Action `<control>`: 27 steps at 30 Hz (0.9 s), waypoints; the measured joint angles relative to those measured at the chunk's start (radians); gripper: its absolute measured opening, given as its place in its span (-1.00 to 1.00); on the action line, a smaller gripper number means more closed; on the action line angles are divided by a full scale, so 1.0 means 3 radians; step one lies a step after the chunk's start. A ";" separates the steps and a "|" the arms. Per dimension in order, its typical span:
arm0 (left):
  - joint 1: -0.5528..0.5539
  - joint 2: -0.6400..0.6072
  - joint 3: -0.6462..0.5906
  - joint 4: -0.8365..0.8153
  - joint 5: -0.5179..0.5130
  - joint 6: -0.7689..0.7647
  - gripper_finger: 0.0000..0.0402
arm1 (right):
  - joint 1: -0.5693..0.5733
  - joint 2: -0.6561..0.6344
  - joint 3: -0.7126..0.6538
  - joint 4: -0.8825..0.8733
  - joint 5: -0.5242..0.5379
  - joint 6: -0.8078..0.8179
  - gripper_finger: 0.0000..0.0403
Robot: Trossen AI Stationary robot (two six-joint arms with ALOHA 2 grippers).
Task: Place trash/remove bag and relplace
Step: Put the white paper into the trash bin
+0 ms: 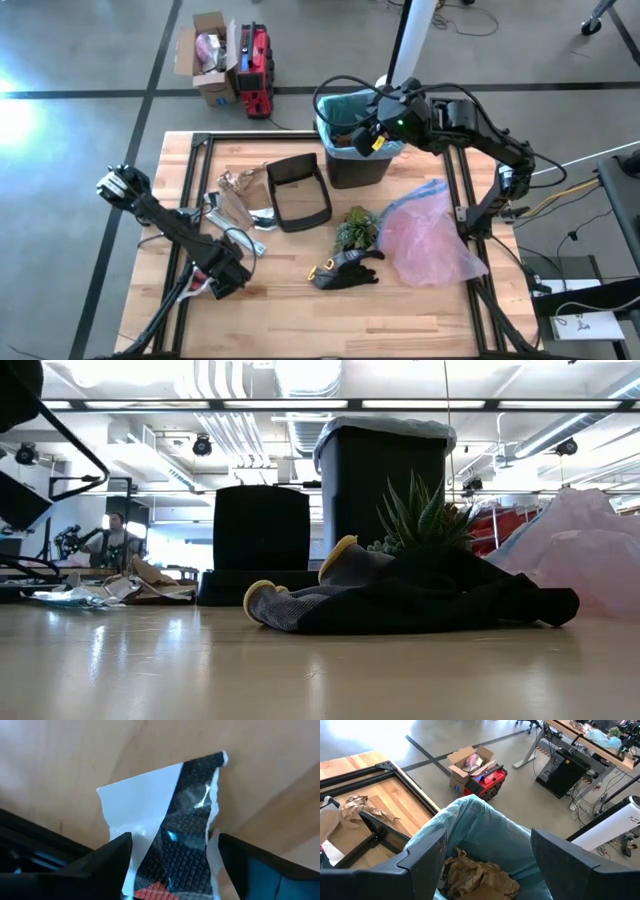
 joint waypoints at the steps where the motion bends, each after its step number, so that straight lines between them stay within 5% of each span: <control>1: -0.0003 0.0018 0.0000 0.0014 -0.0025 0.0016 0.36 | 0.0000 0.0000 -0.0006 -0.0004 0.0000 0.0000 0.35; 6: -0.0003 0.0028 0.0000 0.0082 -0.0060 0.0127 0.05 | 0.0025 0.0000 -0.0011 0.0002 0.0000 -0.0004 0.29; 15: -0.0002 -0.0118 0.0227 0.0085 -0.0627 0.0244 -0.93 | 0.0247 -0.0010 -0.0011 0.0024 0.0004 -0.0298 0.20; 23: 0.0013 -0.0437 0.0691 -0.0095 -0.1576 0.0335 -0.97 | 0.0592 -0.0010 -0.0011 0.0140 -0.0004 -0.0664 0.14; 27: 0.0016 -0.0674 0.1009 -0.0381 -0.2323 0.0334 -0.98 | 0.0804 -0.0010 -0.0035 0.0452 -0.0336 -0.0833 0.12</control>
